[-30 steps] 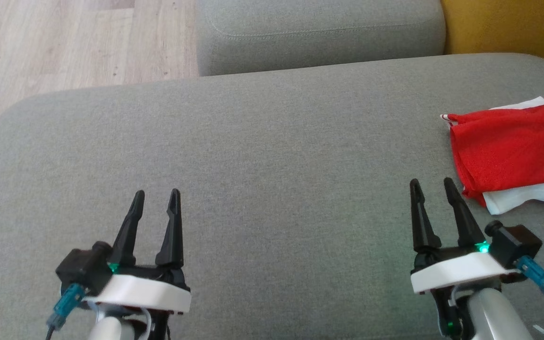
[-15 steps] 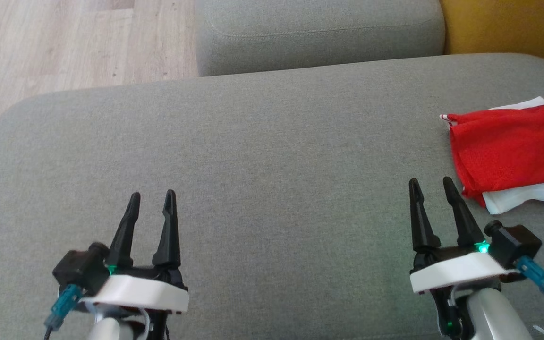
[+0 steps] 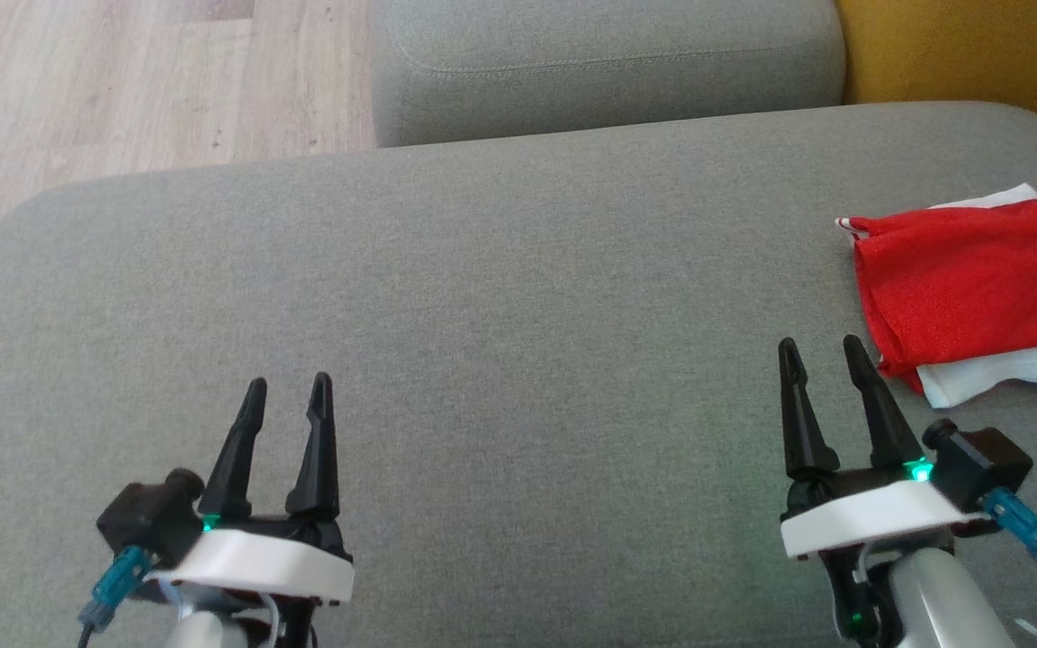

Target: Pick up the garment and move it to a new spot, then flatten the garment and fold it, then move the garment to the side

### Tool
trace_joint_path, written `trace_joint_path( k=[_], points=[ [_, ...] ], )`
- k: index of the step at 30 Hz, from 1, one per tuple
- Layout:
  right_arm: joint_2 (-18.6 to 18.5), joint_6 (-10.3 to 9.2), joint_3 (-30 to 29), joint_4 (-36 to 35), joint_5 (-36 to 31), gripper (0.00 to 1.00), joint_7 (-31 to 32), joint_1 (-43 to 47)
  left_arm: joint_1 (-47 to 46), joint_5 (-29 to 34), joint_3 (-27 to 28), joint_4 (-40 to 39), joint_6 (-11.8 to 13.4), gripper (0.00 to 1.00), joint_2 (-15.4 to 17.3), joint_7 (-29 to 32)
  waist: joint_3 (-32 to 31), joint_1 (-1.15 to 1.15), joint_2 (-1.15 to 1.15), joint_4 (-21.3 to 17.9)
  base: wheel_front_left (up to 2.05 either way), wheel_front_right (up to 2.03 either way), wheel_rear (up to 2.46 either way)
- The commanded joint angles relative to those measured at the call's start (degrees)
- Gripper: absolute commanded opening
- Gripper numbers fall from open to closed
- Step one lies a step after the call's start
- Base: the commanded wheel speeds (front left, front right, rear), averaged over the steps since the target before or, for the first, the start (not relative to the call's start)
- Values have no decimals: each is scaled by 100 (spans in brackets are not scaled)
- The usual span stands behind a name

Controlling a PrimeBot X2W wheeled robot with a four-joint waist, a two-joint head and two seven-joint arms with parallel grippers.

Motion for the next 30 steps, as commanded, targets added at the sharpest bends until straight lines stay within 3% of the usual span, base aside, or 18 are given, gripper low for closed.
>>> trace_joint_path(
  k=[1, 19, 20, 24, 30],
  points=[
    [5, -5, 163, -190, 40, 100, -77, -176, -130, -101, 197, -143, -35, 100, 21, -31, -5, 0, 0, -6, 0, 0, 0],
    [5, -5, 220, -159, 71, 100, -77, -172, -123, -336, 215, -64, -112, 100, 21, -31, -3, 0, 0, -39, 0, 0, 0],
    [5, -5, 218, -157, 73, 0, -77, -172, -123, -349, 224, -71, -102, 0, 21, -31, -2, 0, 0, -38, 0, 0, 0],
    [4, 0, 101, 298, 58, 0, 12, 133, 104, -341, -14, 446, -105, 0, -10, 9, -1, 0, 0, -39, 0, 0, 0],
    [-16, 0, 59, 268, 439, 0, 88, 126, 66, -691, 44, 460, -123, 0, 9, 91, 2, 0, 0, -33, 0, 0, 0]
  ],
)
